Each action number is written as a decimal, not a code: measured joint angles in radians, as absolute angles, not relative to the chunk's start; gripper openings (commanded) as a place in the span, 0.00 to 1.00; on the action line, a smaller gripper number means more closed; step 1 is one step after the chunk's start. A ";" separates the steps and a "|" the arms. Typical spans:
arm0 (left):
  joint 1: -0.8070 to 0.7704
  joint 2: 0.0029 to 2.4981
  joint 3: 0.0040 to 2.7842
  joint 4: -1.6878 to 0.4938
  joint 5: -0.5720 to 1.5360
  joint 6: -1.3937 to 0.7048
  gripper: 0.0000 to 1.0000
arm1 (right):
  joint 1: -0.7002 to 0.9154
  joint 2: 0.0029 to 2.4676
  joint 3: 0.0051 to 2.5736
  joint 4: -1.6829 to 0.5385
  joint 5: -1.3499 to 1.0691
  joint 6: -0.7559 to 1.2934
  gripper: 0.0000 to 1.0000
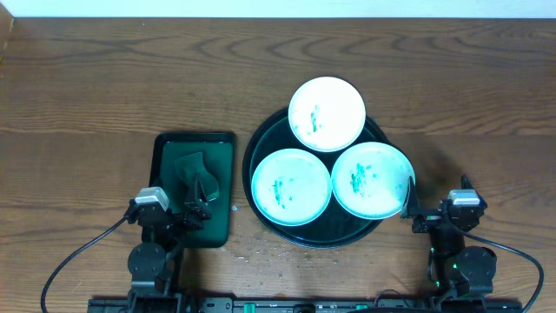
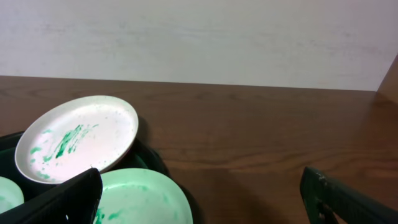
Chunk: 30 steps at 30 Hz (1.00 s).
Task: Clean dirty plates on tray and stack at the side
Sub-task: 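Move the left gripper over the green sponge on the green tray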
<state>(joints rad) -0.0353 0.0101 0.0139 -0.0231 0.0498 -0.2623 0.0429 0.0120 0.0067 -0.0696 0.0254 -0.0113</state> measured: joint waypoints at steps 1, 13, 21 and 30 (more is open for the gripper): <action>-0.035 0.010 0.014 -0.023 0.050 -0.262 0.86 | 0.043 0.012 0.007 -0.070 0.025 -0.011 0.99; -0.035 0.031 0.027 -0.039 0.045 -0.263 0.86 | 0.043 0.012 0.007 -0.070 0.025 -0.011 0.99; -0.035 0.313 0.207 -0.106 0.005 -0.262 0.86 | 0.043 0.012 0.007 -0.070 0.025 -0.011 0.99; -0.035 0.966 0.791 -0.550 -0.018 -0.262 0.86 | 0.043 0.012 0.007 -0.070 0.025 -0.011 0.99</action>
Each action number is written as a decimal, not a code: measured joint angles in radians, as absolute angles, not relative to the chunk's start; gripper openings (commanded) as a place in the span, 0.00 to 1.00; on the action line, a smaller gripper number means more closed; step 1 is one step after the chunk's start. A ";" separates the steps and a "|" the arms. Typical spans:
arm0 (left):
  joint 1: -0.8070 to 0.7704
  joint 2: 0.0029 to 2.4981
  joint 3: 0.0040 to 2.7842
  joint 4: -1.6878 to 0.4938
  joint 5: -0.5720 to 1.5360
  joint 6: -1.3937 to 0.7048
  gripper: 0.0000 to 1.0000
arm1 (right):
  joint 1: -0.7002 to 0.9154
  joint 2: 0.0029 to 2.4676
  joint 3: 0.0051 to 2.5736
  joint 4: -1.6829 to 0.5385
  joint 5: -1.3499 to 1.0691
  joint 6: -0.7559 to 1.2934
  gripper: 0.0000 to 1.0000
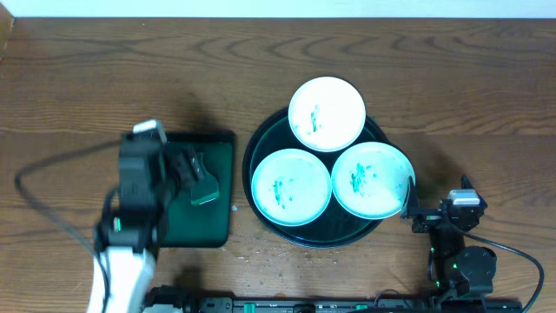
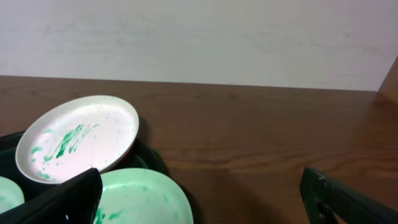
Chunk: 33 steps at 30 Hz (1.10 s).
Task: Clean dirty plates on tray and stack at the side
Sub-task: 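Move the left gripper over the green sponge on the green tray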
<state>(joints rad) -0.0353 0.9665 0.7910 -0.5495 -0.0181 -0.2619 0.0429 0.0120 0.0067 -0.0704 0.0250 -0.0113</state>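
Observation:
Three white plates smeared with green lie on a round dark tray: one at the back, one front left, one front right. A dark green sponge lies on a rectangular green tray to the left. My left gripper hangs over the sponge, its fingers looking spread. My right gripper rests open by the front right plate's rim, holding nothing. The back plate shows beyond it.
Bare brown wood table stretches right of the round tray and across the back. The left arm's cable loops over the table at the far left. A pale wall stands behind the table.
My left arm has lifted from its rest at the front edge and now reaches over the rectangular tray, with its gripper above the sponge. The right arm and the plates are unmoved.

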 measured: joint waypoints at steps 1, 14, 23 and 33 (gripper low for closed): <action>-0.035 1.024 0.845 -0.620 -0.019 -0.262 0.86 | 0.043 0.012 0.007 -0.070 0.025 -0.011 0.99; -0.035 1.296 1.111 -1.044 0.019 -0.266 0.86 | 0.043 0.012 0.007 -0.070 0.025 -0.011 0.99; -0.035 1.296 1.112 -1.068 0.055 -0.266 0.86 | 0.043 0.012 0.007 -0.064 0.028 -0.011 0.99; -0.035 1.296 1.111 -1.067 0.059 -0.266 0.86 | 0.043 0.027 0.027 -0.106 -0.244 0.124 0.99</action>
<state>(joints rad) -0.0353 1.2961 1.1114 -1.0668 0.0586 -0.2661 0.0429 0.0265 0.0265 -0.1059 -0.2443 0.1238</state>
